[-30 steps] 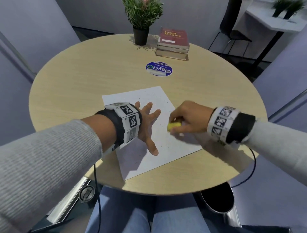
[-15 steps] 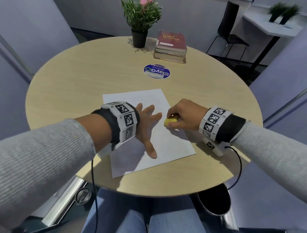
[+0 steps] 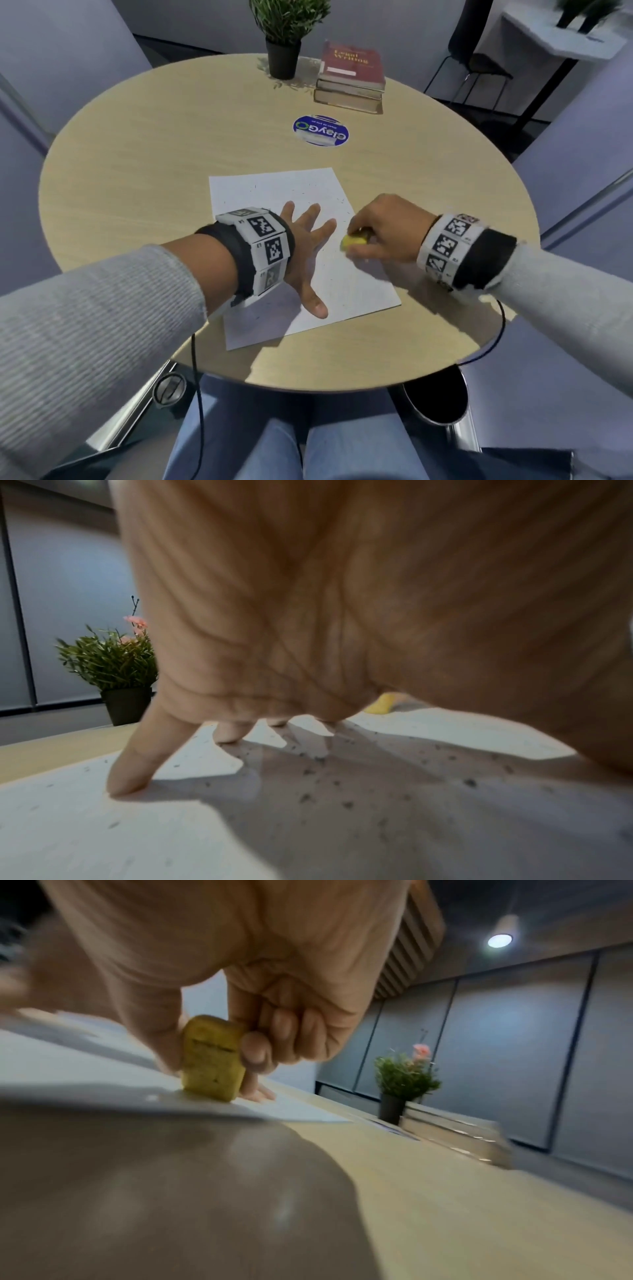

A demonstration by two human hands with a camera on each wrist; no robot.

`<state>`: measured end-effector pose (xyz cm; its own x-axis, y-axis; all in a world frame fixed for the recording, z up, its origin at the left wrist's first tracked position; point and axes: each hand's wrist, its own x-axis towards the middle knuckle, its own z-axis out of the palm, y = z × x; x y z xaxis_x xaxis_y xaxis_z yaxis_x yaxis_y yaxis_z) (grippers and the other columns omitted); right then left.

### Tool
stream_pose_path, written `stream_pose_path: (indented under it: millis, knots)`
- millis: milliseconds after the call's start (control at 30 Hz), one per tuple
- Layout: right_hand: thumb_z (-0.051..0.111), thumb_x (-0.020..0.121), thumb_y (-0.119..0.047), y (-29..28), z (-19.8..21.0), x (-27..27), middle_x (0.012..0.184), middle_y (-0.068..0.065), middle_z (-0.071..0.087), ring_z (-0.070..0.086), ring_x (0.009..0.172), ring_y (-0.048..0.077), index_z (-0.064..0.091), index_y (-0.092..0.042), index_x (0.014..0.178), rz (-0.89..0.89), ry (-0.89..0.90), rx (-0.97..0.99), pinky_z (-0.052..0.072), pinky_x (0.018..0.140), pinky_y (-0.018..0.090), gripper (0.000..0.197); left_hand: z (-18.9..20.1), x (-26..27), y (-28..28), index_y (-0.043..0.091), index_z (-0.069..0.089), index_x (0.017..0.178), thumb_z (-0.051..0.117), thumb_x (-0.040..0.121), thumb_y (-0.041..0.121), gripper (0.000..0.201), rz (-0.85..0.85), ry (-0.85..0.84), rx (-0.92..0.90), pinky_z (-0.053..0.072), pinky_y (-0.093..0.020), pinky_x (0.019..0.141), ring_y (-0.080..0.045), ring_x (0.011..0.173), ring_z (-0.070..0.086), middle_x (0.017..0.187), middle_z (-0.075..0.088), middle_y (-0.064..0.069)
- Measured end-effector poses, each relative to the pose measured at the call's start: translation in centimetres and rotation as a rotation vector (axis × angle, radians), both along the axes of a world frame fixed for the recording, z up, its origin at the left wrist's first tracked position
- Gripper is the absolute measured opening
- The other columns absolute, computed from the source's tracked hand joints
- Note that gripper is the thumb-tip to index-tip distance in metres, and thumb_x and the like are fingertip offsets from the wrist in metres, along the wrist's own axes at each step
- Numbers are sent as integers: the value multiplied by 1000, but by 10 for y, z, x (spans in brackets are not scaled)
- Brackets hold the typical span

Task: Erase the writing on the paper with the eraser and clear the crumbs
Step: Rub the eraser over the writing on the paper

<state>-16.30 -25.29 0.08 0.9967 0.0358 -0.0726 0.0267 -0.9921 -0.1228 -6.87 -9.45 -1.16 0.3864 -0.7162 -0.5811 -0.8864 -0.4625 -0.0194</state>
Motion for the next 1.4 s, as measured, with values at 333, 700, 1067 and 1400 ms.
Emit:
stream_pose_path:
  millis: [333, 700, 1067, 1400]
  knots:
    - [56, 74, -52, 4, 2, -2, 72, 0, 70, 61, 64, 21, 73, -20, 84, 10, 12, -9, 53, 65, 35, 38, -1, -4, 0, 30, -22, 155, 71, 61, 77, 140, 8, -16, -21, -5, -64, 114, -42, 145, -28, 161, -29, -7]
    - [47, 73, -50, 33, 5, -13, 67, -1, 67, 58, 61, 20, 70, -19, 75, 137, 109, -18, 49, 61, 32, 39, -4, 1, 0, 32, -24, 153, 73, 57, 79, 145, 6, 2, -18, 1, -66, 114, -43, 146, -25, 161, -30, -4]
    - [48, 77, -53, 44, 1, -26, 71, -2, 66, 58, 63, 18, 68, -20, 80, 196, 194, 42, 47, 60, 29, 39, -3, -1, -1, 32, -25, 153, 74, 59, 77, 145, 6, 1, -2, 0, -67, 113, -42, 145, -28, 160, -32, -4]
    - [45, 77, -55, 40, -4, -32, 71, -2, 66, 59, 63, 20, 68, -18, 81, 199, 152, 49, 49, 60, 32, 44, -3, -2, -2, 29, -23, 155, 74, 61, 76, 143, 0, -22, -19, -2, -64, 115, -42, 145, -27, 161, -30, -7]
